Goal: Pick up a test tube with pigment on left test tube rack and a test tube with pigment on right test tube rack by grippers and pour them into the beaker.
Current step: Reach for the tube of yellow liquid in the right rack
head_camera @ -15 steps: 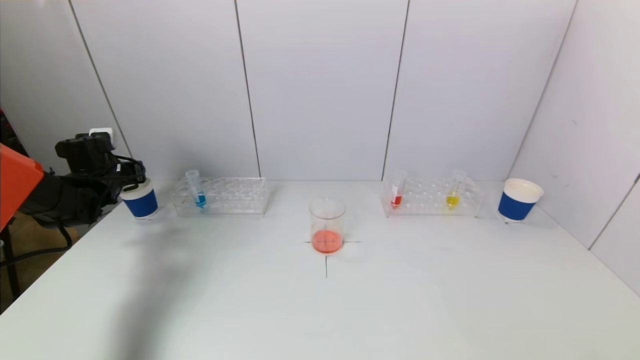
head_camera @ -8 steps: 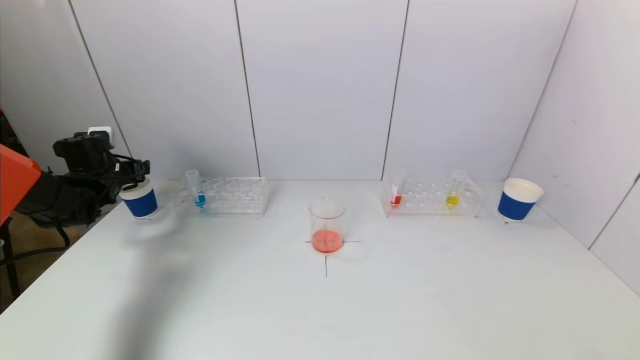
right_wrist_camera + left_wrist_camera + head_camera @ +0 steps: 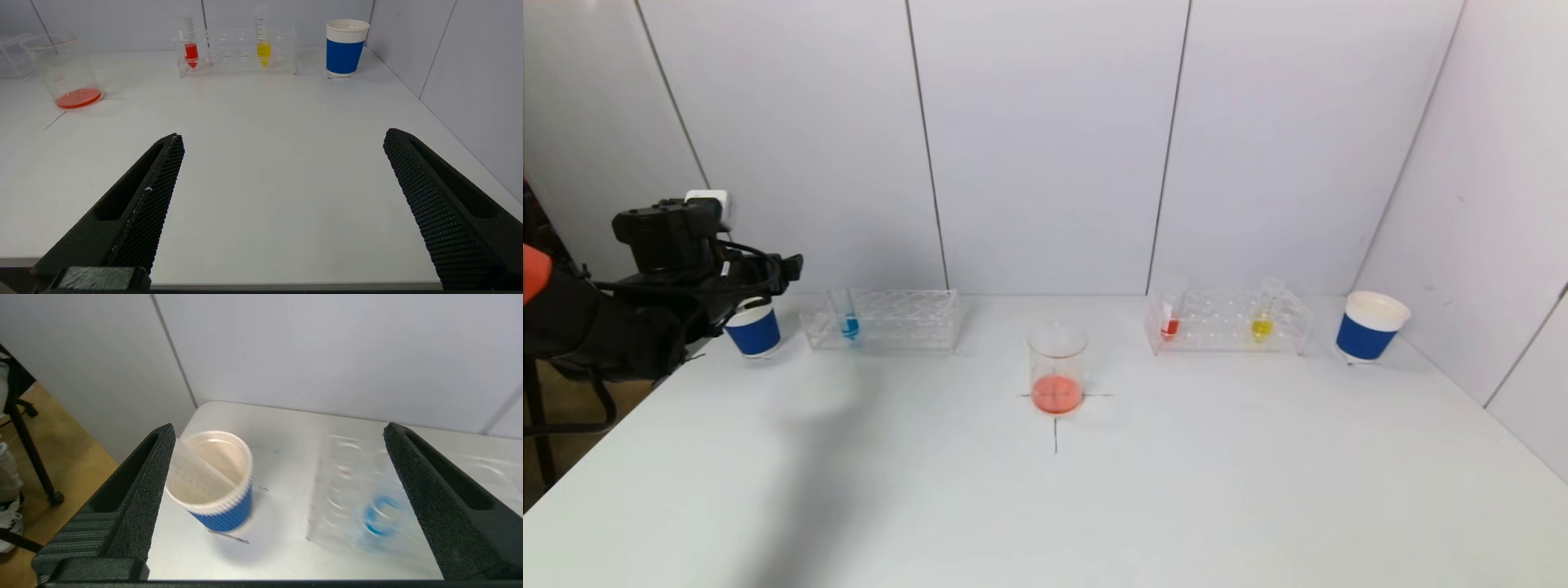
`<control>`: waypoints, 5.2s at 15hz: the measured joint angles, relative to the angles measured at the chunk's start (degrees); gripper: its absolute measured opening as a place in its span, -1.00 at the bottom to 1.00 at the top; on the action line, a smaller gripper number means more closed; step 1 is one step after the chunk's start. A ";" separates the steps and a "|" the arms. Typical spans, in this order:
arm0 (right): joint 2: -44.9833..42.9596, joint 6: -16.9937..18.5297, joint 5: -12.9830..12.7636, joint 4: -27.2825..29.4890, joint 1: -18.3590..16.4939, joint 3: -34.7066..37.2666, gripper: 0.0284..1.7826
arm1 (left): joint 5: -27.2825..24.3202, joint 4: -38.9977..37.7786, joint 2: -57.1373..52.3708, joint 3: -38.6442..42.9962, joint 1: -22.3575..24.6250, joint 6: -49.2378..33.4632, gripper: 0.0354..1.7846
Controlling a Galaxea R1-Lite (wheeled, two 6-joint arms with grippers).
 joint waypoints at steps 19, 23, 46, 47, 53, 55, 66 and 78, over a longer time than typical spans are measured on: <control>0.00 0.00 0.00 0.05 0.00 0.00 0.99 | 9.86 18.80 -84.04 51.43 -8.84 7.56 0.99; 0.00 -0.02 0.00 0.02 0.00 0.00 0.99 | 4.49 42.23 -104.17 49.68 -7.35 5.10 0.99; 0.00 -1.05 0.22 0.07 0.07 0.00 0.99 | -7.64 47.49 -114.32 59.70 -6.72 -2.91 0.99; 0.00 -0.99 0.15 0.10 0.09 0.00 0.99 | -7.67 47.49 -114.32 59.70 -6.72 -2.91 0.99; 0.11 -4.78 2.54 0.22 0.07 -1.93 0.99 | -7.67 47.49 -114.32 59.70 -6.72 -2.91 0.99; 1.62 -4.84 3.61 1.74 0.07 -7.79 0.99 | -7.64 47.49 -114.32 59.70 -6.72 -2.91 0.99; 45.53 -4.28 3.17 1.74 0.30 -51.24 0.99 | -7.67 47.49 -114.30 59.70 -6.72 -2.91 0.99; 89.08 -0.17 -3.74 -45.98 5.67 -39.77 0.99 | -7.69 47.49 -114.30 59.70 -6.72 -2.89 0.99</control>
